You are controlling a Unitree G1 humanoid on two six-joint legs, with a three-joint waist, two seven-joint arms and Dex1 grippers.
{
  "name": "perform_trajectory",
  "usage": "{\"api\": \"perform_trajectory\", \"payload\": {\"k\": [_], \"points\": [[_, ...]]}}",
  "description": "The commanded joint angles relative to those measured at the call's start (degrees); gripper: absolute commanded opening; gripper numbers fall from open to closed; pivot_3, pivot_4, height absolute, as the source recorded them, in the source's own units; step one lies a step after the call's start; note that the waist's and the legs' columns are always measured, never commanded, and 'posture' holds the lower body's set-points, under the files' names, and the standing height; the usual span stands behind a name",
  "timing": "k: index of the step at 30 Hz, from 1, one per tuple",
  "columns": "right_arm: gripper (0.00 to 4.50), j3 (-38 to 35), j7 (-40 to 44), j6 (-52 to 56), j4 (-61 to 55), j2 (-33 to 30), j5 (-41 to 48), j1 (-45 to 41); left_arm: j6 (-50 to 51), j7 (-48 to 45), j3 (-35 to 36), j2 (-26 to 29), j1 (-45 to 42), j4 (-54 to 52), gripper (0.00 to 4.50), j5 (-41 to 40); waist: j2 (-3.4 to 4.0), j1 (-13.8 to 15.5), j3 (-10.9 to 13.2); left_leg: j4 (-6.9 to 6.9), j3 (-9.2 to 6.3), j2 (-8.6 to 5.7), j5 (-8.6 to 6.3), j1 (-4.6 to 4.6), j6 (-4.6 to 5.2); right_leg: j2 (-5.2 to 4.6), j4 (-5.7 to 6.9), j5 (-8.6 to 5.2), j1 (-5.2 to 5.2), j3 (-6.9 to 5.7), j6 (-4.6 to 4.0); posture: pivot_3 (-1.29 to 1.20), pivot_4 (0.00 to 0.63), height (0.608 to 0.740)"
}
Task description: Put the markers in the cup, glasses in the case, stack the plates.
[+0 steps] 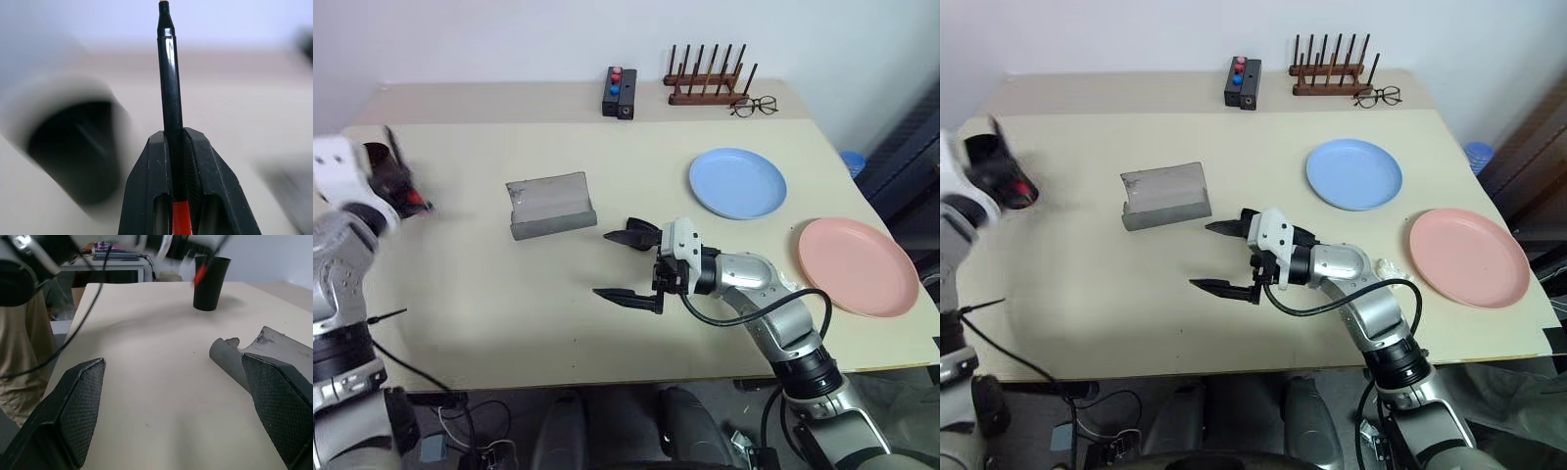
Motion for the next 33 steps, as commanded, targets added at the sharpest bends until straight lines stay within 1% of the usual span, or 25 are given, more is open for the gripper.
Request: {"api": "perform_trajectory", "payload": {"k": [1, 6, 13, 21, 33], "points": [[4.50, -0.4, -0.3, -1.6, -0.5, 0.9, 0.1, -0.9, -13.7, 10.0, -1.8, 1.0, -4.1, 5.1, 0.03, 9.9, 0.00, 0.0, 0.0, 0.00, 0.00, 0.01, 0.00, 0.00, 0.00, 0.02, 0.00, 0.00, 0.00, -0.01, 0.00, 0.00, 0.150, 0.740], [4.50, -0.4, -0.4, -2.1, 0.1, 1.5, -0.2, -1.2, -24.7, 16.7, -4.1, 1.9, -9.5, 13.6, 0.03, 16.2, -0.01, 0.0, 0.0, 0.00, 0.00, 0.00, 0.00, 0.00, 0.00, 0.02, 0.02, 0.01, 0.00, -0.01, 0.02, 0.00, 0.150, 0.740], [4.50, -0.4, -1.0, -2.1, 0.0, 2.3, -0.1, -1.0, -36.0, 18.2, -6.1, 0.7, -13.9, 28.1, 0.03, 17.4, -0.01, 0.0, 0.0, 0.00, -0.01, 0.01, 0.01, 0.00, -0.02, 0.04, 0.05, 0.01, 0.01, -0.03, 0.03, 0.00, 0.150, 0.740], [4.50, -0.5, -1.9, -1.7, -0.3, 2.7, -0.1, -0.5, -40.1, 16.2, -6.6, 0.9, -18.4, 42.1, 0.03, 15.4, -0.01, 0.0, 0.0, -0.01, -0.01, 0.01, 0.02, 0.00, -0.02, 0.04, 0.05, 0.01, 0.01, -0.03, 0.04, 0.00, 0.150, 0.740], [4.50, -1.1, -2.6, -2.8, -0.3, 3.1, 0.2, -0.6, -42.9, 15.4, -7.0, 0.5, -19.9, 50.3, 0.03, 14.0, -0.01, 0.0, 0.0, -0.01, -0.01, 0.01, 0.02, 0.00, -0.03, 0.04, 0.05, 0.01, 0.01, -0.04, 0.04, 0.00, 0.150, 0.740]]}}
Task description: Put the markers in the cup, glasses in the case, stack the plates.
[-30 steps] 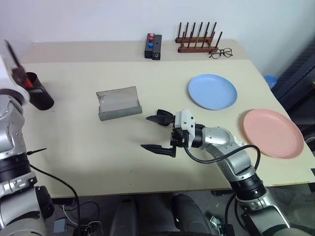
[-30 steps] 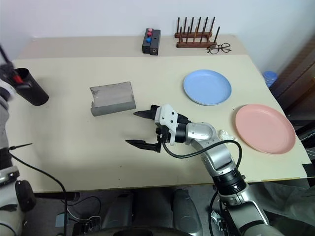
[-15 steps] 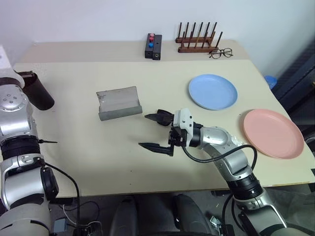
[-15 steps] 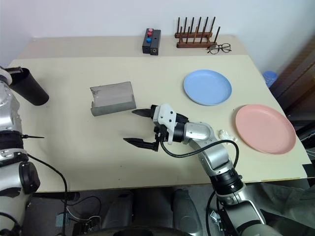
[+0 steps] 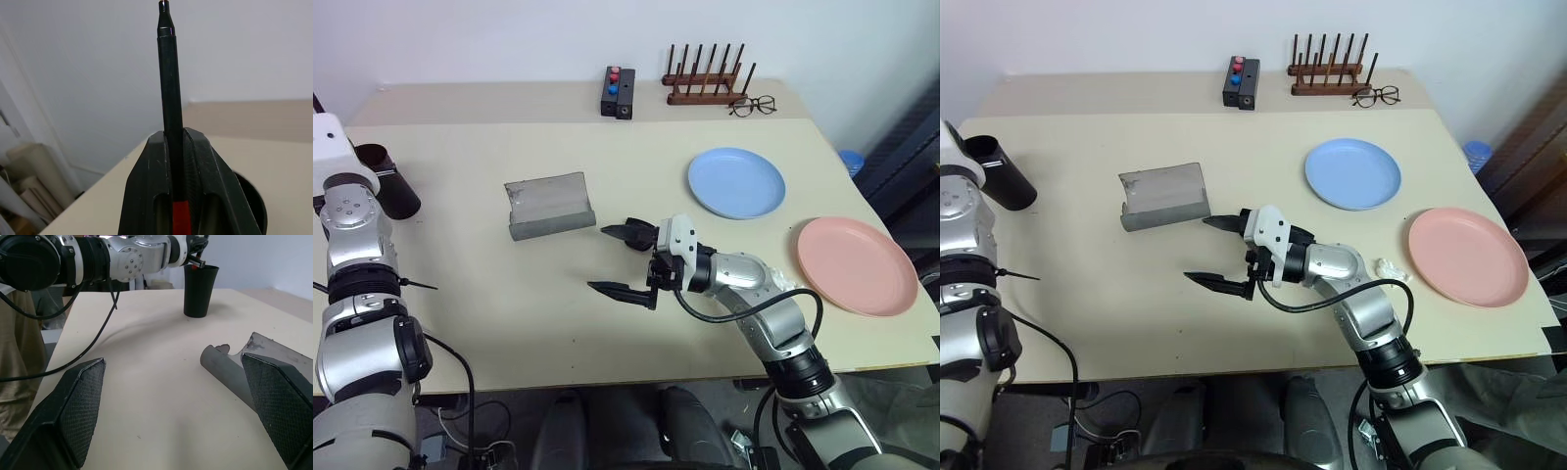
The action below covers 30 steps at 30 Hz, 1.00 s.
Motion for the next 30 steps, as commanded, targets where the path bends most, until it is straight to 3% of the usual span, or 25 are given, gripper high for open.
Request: {"api": "perform_trajectory", "payload": {"k": [1, 12, 29, 30], "points": [[4.50, -1.5, -0.4, -1.5, -1.4, 1.1, 1.3, -0.8, -1.8, 0.4, -0.2, 0.6, -1.8, 0.5, 0.03, -0.3, 0.00, 0.0, 0.0, 0.00, 0.00, 0.00, 0.00, 0.00, 0.00, 0.00, 0.00, 0.00, 0.00, 0.00, 0.00, 0.00, 0.150, 0.740], [4.50, -4.9, -5.6, 3.6, -5.0, 6.3, 8.2, -3.7, -2.2, 0.7, -0.4, 0.2, -1.4, 0.9, 0.03, -0.7, 0.00, 0.0, 0.0, 0.00, -0.01, 0.00, 0.01, 0.00, -0.01, 0.00, 0.02, 0.00, 0.00, -0.01, 0.00, 0.00, 0.150, 0.740], [4.50, -3.8, -5.9, 4.0, -5.0, 5.9, 8.2, -3.7, -0.5, 1.5, 0.2, -1.0, -0.3, -0.4, 0.03, -2.4, 0.00, 0.0, 0.0, 0.00, 0.00, 0.00, 0.01, 0.00, -0.01, 0.00, 0.02, 0.00, 0.00, -0.01, 0.00, 0.00, 0.150, 0.740], [4.50, -3.8, -5.9, 4.0, -5.0, 5.9, 8.2, -3.7, -0.4, 1.6, 0.3, -1.0, -0.2, -0.5, 0.42, -2.5, 0.00, 0.0, 0.0, -0.01, 0.00, 0.00, 0.01, 0.00, -0.01, 0.00, 0.02, 0.00, 0.00, -0.01, 0.00, 0.00, 0.150, 0.740]]}}
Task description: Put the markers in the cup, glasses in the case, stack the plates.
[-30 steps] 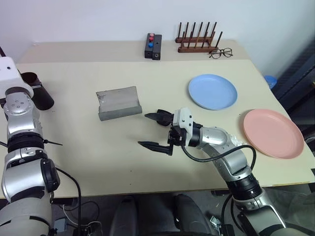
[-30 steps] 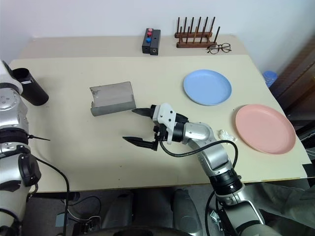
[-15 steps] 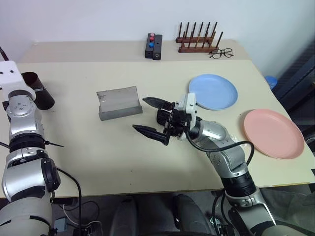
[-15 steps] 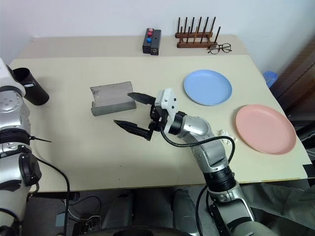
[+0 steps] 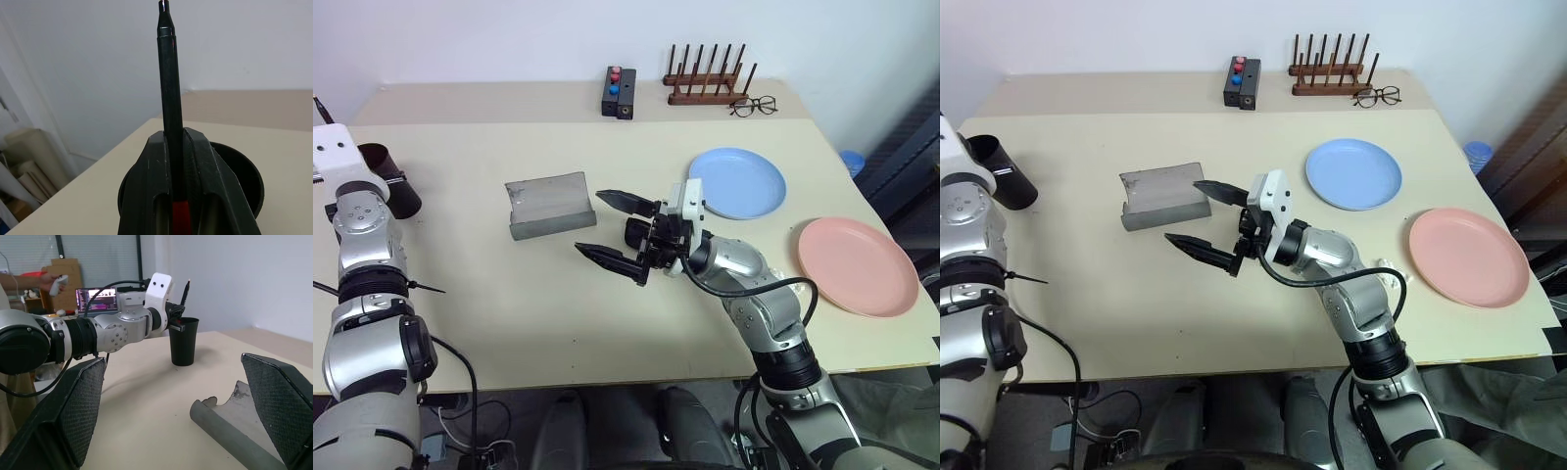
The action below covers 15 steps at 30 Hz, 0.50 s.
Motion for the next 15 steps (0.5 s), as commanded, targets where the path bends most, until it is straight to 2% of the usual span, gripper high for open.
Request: {"api": "perform_trajectory", "payload": {"k": [1, 2, 8, 9, 15], "points": [[4.50, -0.1, 0.2, -0.3, -2.4, 0.2, 0.7, -0.5, 0.3, 0.3, 0.6, 0.4, 0.1, -2.1, 0.89, -1.0, 0.00, 0.0, 0.0, 0.00, 0.00, 0.00, 0.00, 0.00, 0.00, 0.00, 0.00, 0.00, 0.00, 0.00, 0.00, 0.00, 0.150, 0.740], [4.50, 0.0, 0.2, -0.3, -2.4, 0.2, 0.7, -0.5, 0.3, 0.2, 0.6, 0.3, 0.1, -2.2, 1.20, -1.2, 0.00, 0.0, 0.0, 0.00, 0.00, 0.00, 0.00, 0.00, 0.00, 0.00, 0.00, 0.00, 0.00, 0.00, 0.00, 0.00, 0.150, 0.740], [4.50, 0.1, 0.3, -0.4, -2.4, 0.1, 0.5, -0.4, 0.6, 1.3, 0.1, 0.5, 0.4, -2.8, 4.29, -0.7, 0.00, 0.0, 0.0, 0.00, 0.00, 0.00, 0.00, 0.00, 0.00, 0.00, 0.00, 0.00, 0.00, 0.00, 0.00, 0.00, 0.150, 0.740], [4.50, 0.1, 0.3, -0.4, -2.4, 0.0, 0.5, -0.3, 0.6, 1.3, 0.1, 0.4, 0.3, -2.9, 4.45, -0.7, 0.00, 0.0, 0.0, 0.00, 0.00, 0.00, 0.00, 0.00, 0.00, 0.00, 0.00, 0.00, 0.00, 0.00, 0.00, 0.00, 0.150, 0.740], [4.50, 0.1, 0.3, -0.4, -2.3, -0.1, 0.4, -0.4, 0.4, 1.4, 0.6, 0.0, -0.1, -4.5, 4.45, -1.7, 0.00, 0.0, 0.0, 0.00, 0.00, 0.00, 0.00, 0.00, 0.00, 0.00, 0.00, 0.00, 0.00, 0.00, 0.00, 0.00, 0.150, 0.740]]}}
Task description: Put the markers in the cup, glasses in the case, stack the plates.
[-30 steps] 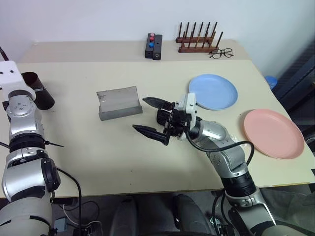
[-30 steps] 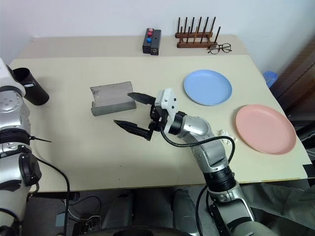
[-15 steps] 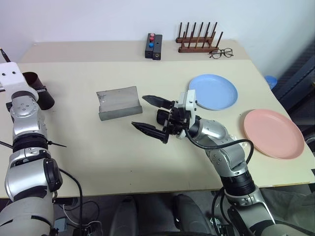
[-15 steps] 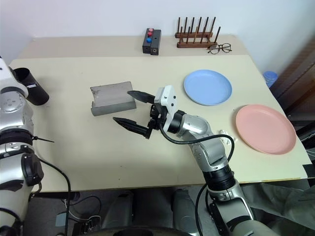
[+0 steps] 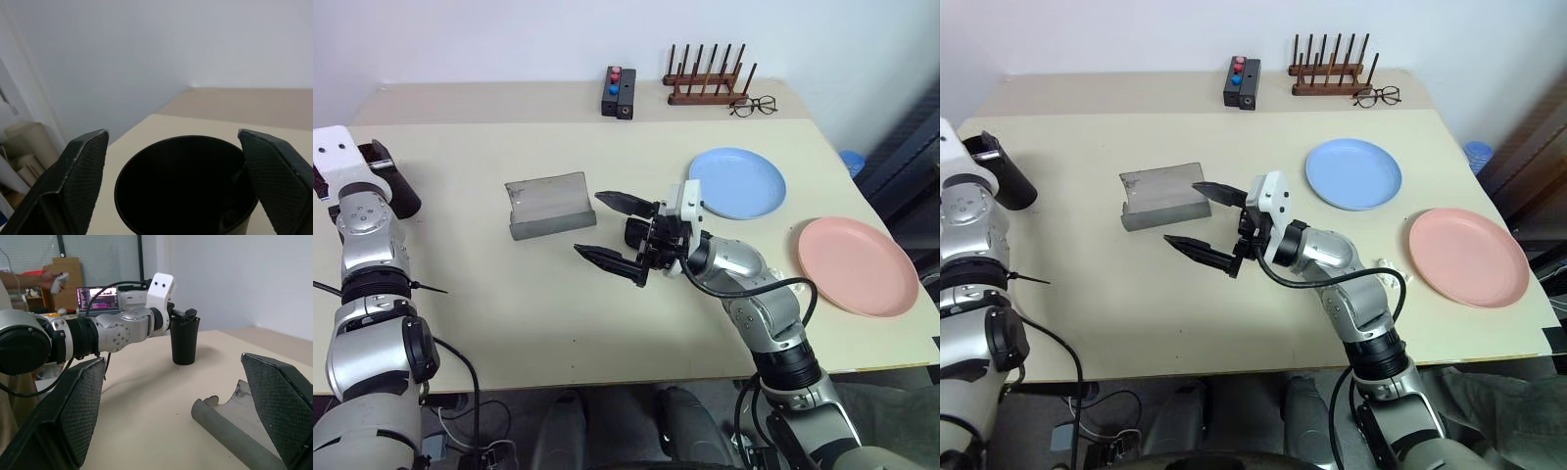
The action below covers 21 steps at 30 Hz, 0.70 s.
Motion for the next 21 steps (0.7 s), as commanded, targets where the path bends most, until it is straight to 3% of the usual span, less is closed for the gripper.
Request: {"api": "perform_trajectory", "payload": {"k": [1, 4, 8, 13, 15, 21], "points": [[4.50, -0.2, 0.2, -0.4, -2.3, 0.0, 0.5, -0.4, -0.8, 0.0, 0.8, 0.3, -0.6, -3.9, 4.45, -1.1, 0.00, 0.0, 0.0, 0.00, 0.00, 0.00, 0.00, 0.00, 0.00, 0.00, 0.00, 0.00, 0.00, 0.00, 0.00, 0.00, 0.150, 0.740], [4.50, -0.4, 0.3, -0.4, -2.3, -0.4, 0.3, -0.3, 2.1, -5.7, 2.0, -1.6, -2.1, -10.7, 4.45, -6.4, 0.00, 0.2, 0.0, 0.00, -0.01, 0.00, 0.00, -0.01, 0.00, 0.00, 0.00, 0.00, 0.00, 0.00, 0.00, 0.00, 0.150, 0.740], [4.50, -0.5, 0.6, -0.5, -2.1, -1.1, 0.1, -0.2, 19.1, -24.3, -2.7, -4.2, 1.1, -27.3, 4.45, -16.7, 0.00, 0.4, 0.0, 0.01, -0.02, 0.00, 0.03, -0.05, -0.05, 0.00, 0.00, 0.00, 0.03, -0.01, 0.00, 0.00, 0.150, 0.740], [4.50, -0.5, 1.1, -1.1, -1.5, -1.9, -0.7, -0.5, 34.8, -34.4, -12.7, -3.5, 7.3, -40.7, 4.45, -17.0, 0.04, -0.5, 0.0, -0.02, -0.01, 0.00, 0.03, 0.04, -0.04, 0.00, 0.03, 0.00, 0.04, 0.02, 0.00, 0.00, 0.150, 0.740], [4.50, -0.4, 1.5, -1.5, -1.4, -2.9, -1.4, -0.5, 40.3, -42.9, -17.6, -1.2, 9.3, -44.0, 4.45, -18.2, 0.05, -0.8, 0.0, -0.06, -0.02, 0.02, 0.03, 0.04, -0.04, 0.04, 0.06, 0.00, 0.00, 0.02, -0.01, 0.00, 0.150, 0.740], [4.50, -1.1, 3.1, -2.0, -1.4, -5.9, -2.4, -0.1, 44.5, -58.6, -28.4, 6.2, 8.3, -42.1, 4.45, -13.2, 0.07, -1.1, 0.0, -0.09, -0.05, 0.05, 0.02, -0.01, -0.03, 0.08, 0.04, -0.03, -0.06, 0.03, -0.04, 0.00, 0.150, 0.740]]}}
